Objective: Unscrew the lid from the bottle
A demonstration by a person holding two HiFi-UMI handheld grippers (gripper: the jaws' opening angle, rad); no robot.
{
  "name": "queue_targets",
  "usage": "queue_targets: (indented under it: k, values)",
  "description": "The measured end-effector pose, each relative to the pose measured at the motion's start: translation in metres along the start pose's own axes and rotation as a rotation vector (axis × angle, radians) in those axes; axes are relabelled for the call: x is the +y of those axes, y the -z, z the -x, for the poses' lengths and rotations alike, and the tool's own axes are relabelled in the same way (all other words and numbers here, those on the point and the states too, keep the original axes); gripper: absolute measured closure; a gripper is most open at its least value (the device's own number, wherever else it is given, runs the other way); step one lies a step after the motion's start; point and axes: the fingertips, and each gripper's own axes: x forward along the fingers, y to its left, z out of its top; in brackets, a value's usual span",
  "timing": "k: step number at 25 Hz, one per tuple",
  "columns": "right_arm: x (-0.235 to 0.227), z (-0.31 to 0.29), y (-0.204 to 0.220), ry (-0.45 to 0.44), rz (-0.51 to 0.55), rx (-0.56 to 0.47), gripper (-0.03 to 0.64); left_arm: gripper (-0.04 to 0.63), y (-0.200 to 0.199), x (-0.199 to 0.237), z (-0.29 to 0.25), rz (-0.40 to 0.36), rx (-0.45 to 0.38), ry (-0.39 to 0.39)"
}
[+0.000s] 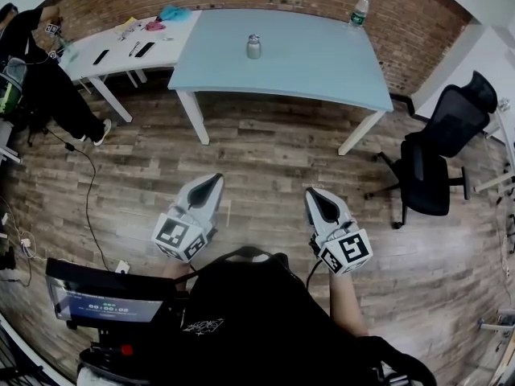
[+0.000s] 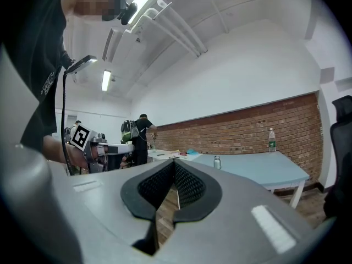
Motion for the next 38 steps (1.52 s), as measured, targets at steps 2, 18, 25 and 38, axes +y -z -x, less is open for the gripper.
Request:
queue_targets:
  k: [2, 18, 25, 38]
  values:
    - [-0.005, 0.003, 0.001, -0.002, 0.000, -0.002, 0.615, 0.595, 0.001, -0.005, -0.004, -0.001, 0.001, 0.007]
    - [-0.021, 0.012, 0.007, -0.019, -0.010, 0.002, 0.615, 0.595, 0.006, -0.019, -0.016, -0.009, 0.018, 0.000]
    - [-0.023, 0.011, 0.006, -0.015, -0.011, -0.002, 0.615, 0.595, 0.004, -0.020, -0.019, -0.015, 0.020, 0.012]
    - [-0.024, -0.008, 0.005, -0.006, -0.006, 0.007, 0.615, 0.595, 0.003, 0.001, -0.025, -0.007, 0.012, 0.020]
